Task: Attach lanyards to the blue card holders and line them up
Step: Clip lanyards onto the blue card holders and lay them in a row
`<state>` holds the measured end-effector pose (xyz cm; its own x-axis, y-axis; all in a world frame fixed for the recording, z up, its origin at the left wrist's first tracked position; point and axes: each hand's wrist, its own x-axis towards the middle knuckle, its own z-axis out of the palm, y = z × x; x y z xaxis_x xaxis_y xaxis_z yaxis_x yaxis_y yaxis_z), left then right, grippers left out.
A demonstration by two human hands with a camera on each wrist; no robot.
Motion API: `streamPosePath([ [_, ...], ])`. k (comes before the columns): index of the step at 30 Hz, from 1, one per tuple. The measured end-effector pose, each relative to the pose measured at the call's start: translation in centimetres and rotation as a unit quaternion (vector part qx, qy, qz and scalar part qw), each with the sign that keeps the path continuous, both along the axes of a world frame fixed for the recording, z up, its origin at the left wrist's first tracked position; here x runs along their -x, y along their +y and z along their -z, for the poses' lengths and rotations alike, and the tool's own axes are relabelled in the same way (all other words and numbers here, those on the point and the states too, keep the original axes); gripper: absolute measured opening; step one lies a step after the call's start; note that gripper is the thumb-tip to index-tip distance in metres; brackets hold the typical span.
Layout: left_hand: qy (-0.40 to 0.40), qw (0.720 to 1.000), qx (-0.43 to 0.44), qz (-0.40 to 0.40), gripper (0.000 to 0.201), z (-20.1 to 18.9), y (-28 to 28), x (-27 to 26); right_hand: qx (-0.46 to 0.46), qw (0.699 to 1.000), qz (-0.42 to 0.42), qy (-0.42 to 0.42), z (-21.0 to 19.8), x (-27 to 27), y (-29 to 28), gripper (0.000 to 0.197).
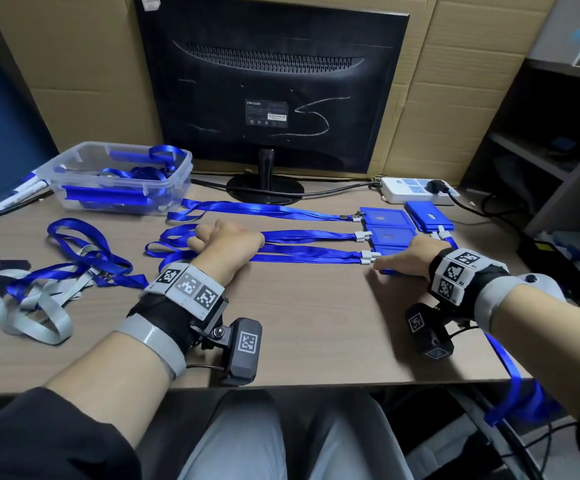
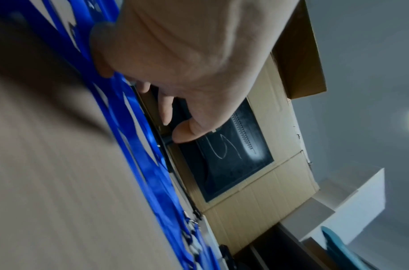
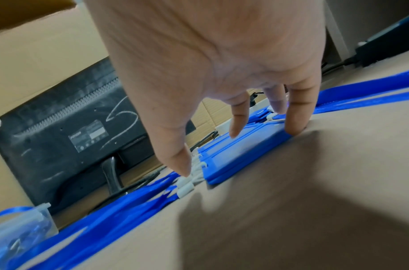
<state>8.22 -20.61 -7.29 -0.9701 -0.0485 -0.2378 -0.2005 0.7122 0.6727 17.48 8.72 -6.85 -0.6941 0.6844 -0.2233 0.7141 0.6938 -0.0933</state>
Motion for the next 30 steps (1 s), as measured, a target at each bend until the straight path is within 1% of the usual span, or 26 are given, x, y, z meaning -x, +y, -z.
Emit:
streamPosePath([
  [2,0.016,1.0,0.008,-0.008,0.039,-1.1,0.7,-0.4,0.02,1.0,0.009,0.017,-0.5,-0.5,0.5,0.06],
  [3,0.023,1.0,-0.01,-0.007,0.033,-1.5,1.3,-0.5,0.027,0.999,0.014,0.029,-0.7,-0.7,1.0,0.056],
  [4,0.028,0.999,-0.047,0.002,0.024,-2.0,2.0,-0.7,0.029,0.999,0.019,0.042,-1.0,-0.9,1.4,0.053],
  [5,0.029,0.994,-0.102,0.019,0.016,-2.3,2.9,-0.9,0.027,0.998,0.027,0.053,-1.3,-1.1,2.0,0.057],
  [7,0.015,0.978,-0.202,0.052,0.014,-2.8,4.8,-1.6,0.024,0.995,0.045,0.081,-1.7,-1.4,3.5,0.066],
  [9,-0.025,0.967,-0.244,0.064,0.017,-3.4,6.7,-2.8,0.015,0.992,0.053,0.111,-2.5,-2.1,4.7,0.057],
  [12,-0.071,0.957,-0.264,0.092,0.021,-3.5,9.7,-3.8,0.004,0.986,0.055,0.155,-3.3,-2.7,6.8,0.035],
  [14,-0.085,0.953,-0.271,0.106,0.018,-3.5,11.3,-3.7,0.001,0.982,0.053,0.181,-3.2,-2.3,8.4,0.024],
  [16,-0.096,0.951,-0.273,0.105,0.012,-3.3,12.4,-3.3,0.007,0.979,0.051,0.196,-2.6,-1.5,9.7,0.022],
  [19,-0.11,0.946,-0.288,0.101,0.019,-2.9,13.6,-2.3,0.01,0.982,0.031,0.188,-1.8,0.0,10.9,0.018],
  [22,-0.123,0.94,-0.299,0.105,0.025,-2.4,14.7,-1.6,0.014,0.984,0.033,0.174,-1.0,1.9,11.9,0.032],
  [25,-0.127,0.935,-0.308,0.12,0.03,-1.9,15.8,-1.0,0.027,0.987,0.044,0.151,-0.5,3.6,13.0,0.034],
  [28,-0.133,0.931,-0.312,0.134,0.032,-1.6,16.5,-0.7,0.021,0.986,0.067,0.154,0.0,4.6,13.7,0.043],
  [30,-0.137,0.93,-0.31,0.14,0.034,-1.4,16.9,-0.5,0.019,0.985,0.072,0.154,0.3,4.9,14.1,0.045],
])
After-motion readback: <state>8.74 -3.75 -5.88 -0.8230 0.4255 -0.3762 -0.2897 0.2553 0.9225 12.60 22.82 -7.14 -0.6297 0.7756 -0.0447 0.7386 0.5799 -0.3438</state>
